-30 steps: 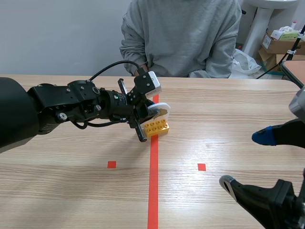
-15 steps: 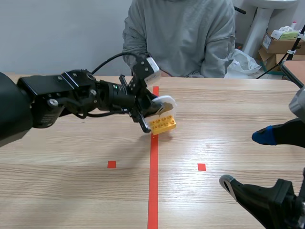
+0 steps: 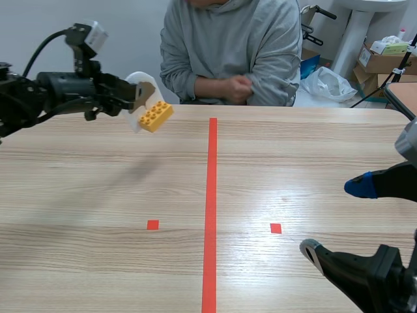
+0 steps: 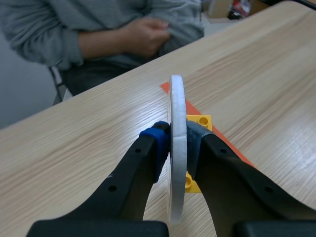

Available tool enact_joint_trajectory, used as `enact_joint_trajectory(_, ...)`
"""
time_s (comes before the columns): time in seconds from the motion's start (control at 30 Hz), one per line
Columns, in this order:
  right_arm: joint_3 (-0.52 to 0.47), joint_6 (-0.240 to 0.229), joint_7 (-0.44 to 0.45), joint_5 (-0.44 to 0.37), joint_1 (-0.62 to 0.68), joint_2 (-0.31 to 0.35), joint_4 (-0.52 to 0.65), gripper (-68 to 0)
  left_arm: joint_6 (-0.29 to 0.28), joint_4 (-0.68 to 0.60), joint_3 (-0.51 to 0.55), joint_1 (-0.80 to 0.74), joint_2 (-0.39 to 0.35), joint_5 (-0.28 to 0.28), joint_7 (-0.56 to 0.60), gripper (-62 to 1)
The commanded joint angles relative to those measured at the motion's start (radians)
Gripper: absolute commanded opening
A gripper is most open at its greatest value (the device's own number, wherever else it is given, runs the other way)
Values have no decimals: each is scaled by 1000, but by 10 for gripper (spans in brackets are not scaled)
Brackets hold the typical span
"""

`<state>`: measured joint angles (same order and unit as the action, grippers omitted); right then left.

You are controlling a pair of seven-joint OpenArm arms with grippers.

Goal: Do the leaf sorting experiment

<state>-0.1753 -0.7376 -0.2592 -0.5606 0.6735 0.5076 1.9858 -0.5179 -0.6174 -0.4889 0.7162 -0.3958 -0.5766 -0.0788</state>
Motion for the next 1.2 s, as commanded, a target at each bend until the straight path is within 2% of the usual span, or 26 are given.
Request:
enact_joint_trajectory(0.0,-9,-8,11,-7,-11,13,1,-8,-3,-12,48,-4,-30,-39,-5,-569)
enact_joint_trajectory(0.2,-9,-8,11,-7,-11,13,1,-8,0,-56,219,-109,-124,-71,-31,-569)
enact_joint_trajectory(0.27,-9,-8,11,-7,-11,13,1,-8,21,-62,269,-143,-144,-72,-29,-569)
enact_joint_trajectory(0.4,-9,-8,12,-7,-12,13,1,-8,135,-63,339,-194,-162,-61,-21,-569)
enact_joint_trajectory(0.63,-9,-8,15,-7,-14,13,1,-8,325,-63,364,-237,-148,69,6,-569)
enact_joint_trajectory(0.73,-9,-8,15,-7,-21,13,1,-8,375,-63,364,-237,-133,119,10,-569)
enact_joint_trajectory(0.83,-9,-8,15,-7,-23,13,1,-8,397,-60,364,-237,-114,166,10,-569)
enact_joint_trajectory(1.07,-9,-8,15,-7,-23,13,1,-8,397,28,364,-233,-77,212,42,-569)
enact_joint_trajectory(1.17,-9,-8,15,-7,-23,13,1,-8,400,64,364,-231,-68,254,66,-569)
